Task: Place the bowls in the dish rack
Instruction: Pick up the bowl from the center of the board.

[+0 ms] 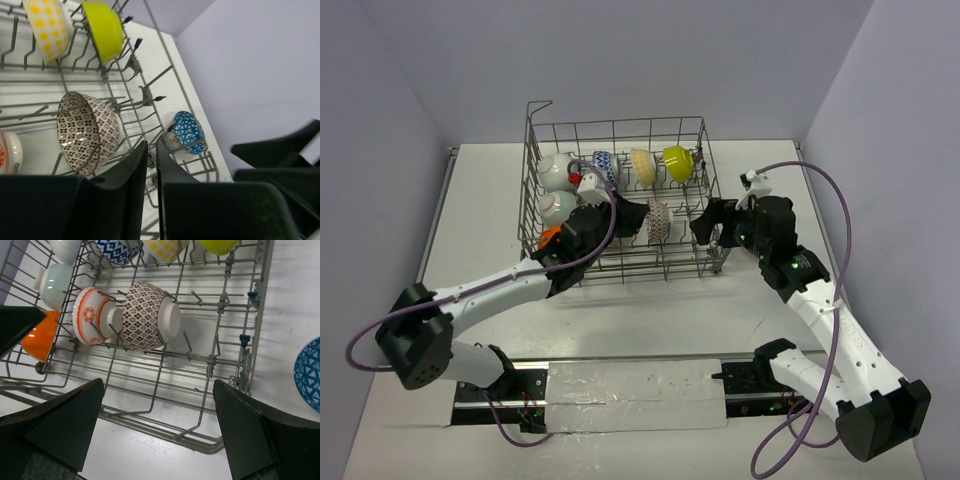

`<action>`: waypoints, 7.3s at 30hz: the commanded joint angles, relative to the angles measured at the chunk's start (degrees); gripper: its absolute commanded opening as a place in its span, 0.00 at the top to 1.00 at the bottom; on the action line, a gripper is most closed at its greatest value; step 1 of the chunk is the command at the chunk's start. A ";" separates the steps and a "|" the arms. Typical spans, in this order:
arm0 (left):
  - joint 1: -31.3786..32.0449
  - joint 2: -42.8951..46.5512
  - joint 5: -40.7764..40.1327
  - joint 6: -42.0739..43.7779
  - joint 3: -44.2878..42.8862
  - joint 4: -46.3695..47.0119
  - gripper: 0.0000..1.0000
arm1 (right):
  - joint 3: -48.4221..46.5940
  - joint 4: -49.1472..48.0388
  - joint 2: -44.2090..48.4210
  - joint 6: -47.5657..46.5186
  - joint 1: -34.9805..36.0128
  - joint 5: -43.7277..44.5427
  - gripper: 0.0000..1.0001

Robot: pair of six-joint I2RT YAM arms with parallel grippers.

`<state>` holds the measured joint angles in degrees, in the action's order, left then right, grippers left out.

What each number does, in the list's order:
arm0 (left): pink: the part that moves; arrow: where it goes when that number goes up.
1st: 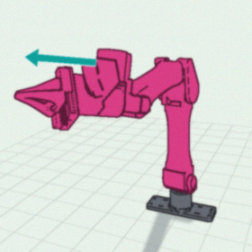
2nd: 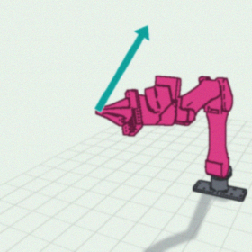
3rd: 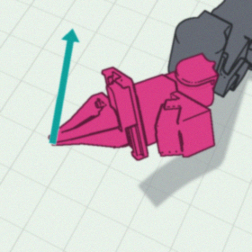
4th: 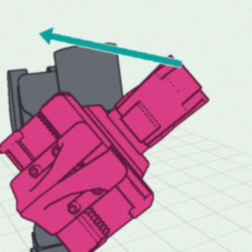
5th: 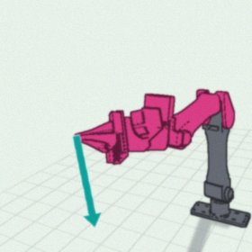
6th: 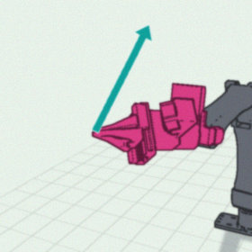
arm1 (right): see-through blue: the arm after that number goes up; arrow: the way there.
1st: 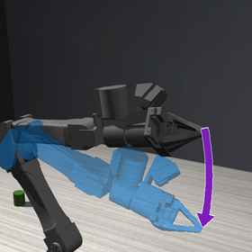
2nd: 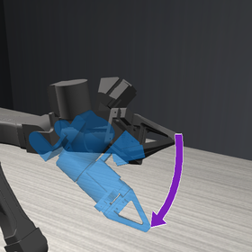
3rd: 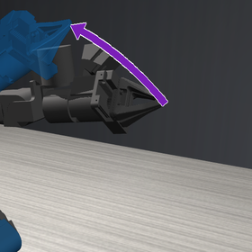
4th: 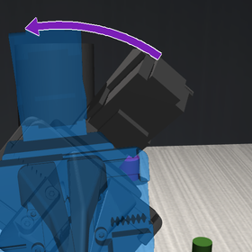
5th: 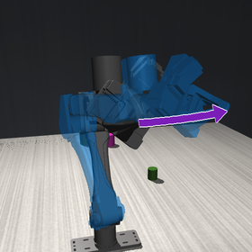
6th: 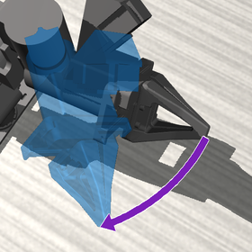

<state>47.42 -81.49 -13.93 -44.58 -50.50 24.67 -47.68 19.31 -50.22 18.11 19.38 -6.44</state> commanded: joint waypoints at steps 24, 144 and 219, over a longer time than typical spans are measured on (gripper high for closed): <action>4.52 32.27 -19.37 8.63 5.67 -21.41 0.74 | -10.76 -13.86 -24.92 3.34 0.49 -11.67 0.00; 4.52 41.41 -19.11 8.89 6.38 -33.63 0.71 | -14.63 -14.92 -32.93 2.55 4.62 -14.13 0.00; 13.40 -30.45 12.35 18.46 -59.96 -35.02 0.68 | -3.92 2.66 30.17 2.28 18.95 63.56 0.00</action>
<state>58.54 -107.92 -4.84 -30.74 -103.09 -3.84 -53.43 21.93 -22.28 19.03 38.44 51.05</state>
